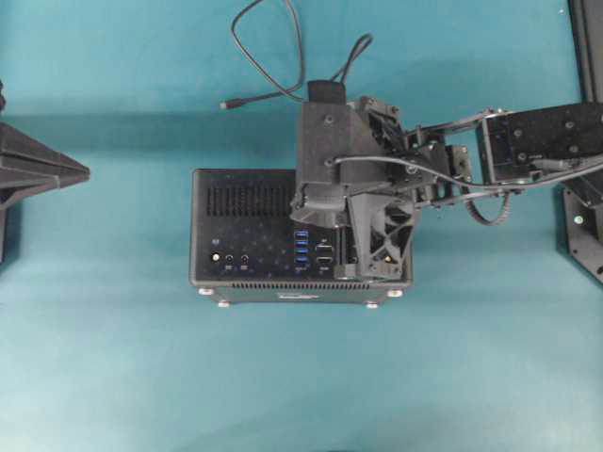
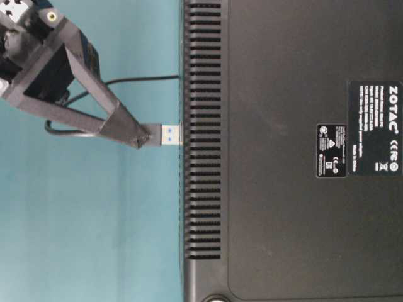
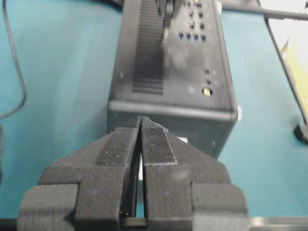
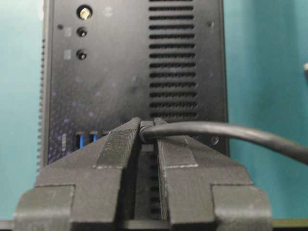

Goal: Insert the USB into the PC box with both arms.
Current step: 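Carry the plug left with the right gripper to the blue USB ports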

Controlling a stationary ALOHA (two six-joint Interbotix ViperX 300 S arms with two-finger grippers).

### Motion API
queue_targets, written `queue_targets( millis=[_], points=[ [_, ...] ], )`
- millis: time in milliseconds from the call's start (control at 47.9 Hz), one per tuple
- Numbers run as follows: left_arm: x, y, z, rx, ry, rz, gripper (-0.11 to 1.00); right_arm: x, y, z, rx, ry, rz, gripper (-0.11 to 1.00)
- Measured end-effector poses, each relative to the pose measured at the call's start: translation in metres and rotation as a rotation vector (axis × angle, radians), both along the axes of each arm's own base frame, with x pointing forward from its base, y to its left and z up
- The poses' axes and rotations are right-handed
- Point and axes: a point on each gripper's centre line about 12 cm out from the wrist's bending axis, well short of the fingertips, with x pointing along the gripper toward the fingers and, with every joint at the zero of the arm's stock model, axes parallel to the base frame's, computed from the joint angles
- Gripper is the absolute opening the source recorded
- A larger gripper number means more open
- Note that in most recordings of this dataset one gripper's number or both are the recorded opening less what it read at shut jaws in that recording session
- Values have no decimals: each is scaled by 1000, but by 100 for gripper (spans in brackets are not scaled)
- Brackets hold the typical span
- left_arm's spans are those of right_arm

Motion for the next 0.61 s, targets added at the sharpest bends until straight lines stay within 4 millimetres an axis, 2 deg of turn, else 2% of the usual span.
queue_targets(
  millis=[605],
  points=[
    [0, 0, -2, 0, 2, 1, 0, -1, 3, -1, -10, 36, 8, 10]
  ],
)
